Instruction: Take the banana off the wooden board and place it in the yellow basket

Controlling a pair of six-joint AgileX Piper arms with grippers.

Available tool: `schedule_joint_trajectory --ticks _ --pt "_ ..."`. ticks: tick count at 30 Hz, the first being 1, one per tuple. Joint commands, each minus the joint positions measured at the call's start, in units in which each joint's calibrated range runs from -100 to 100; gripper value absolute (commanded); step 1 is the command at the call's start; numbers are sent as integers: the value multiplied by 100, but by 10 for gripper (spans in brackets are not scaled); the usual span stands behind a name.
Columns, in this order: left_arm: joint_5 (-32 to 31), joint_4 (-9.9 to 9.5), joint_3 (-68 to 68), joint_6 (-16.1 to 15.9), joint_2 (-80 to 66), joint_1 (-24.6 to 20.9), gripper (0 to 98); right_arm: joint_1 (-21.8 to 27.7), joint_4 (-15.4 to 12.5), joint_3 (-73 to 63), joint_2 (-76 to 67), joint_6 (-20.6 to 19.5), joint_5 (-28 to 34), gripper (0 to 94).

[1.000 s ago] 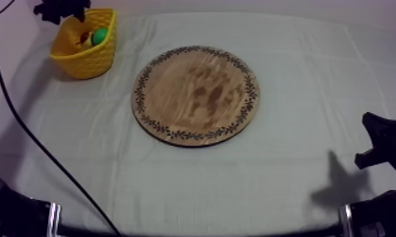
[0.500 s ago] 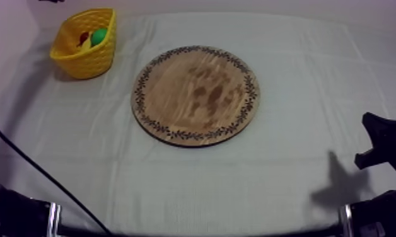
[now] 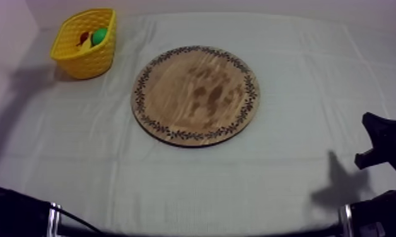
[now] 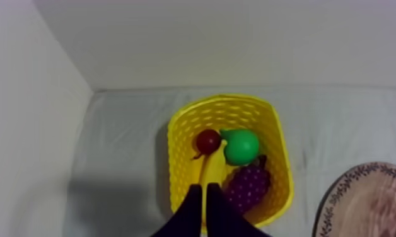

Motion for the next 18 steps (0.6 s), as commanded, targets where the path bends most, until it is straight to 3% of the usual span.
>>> schedule_joint_trajectory --ticks 1,10,18 --pt "-48 21 599 2 -1046 15 0 0 -3 -3 0 -1 -4 3" --pt "-459 42 2648 125 -3439 41 0 0 -3 -3 0 -1 -4 3" --pt "-863 -58 4579 313 -5306 117 0 0 -3 -3 0 -1 -4 3"
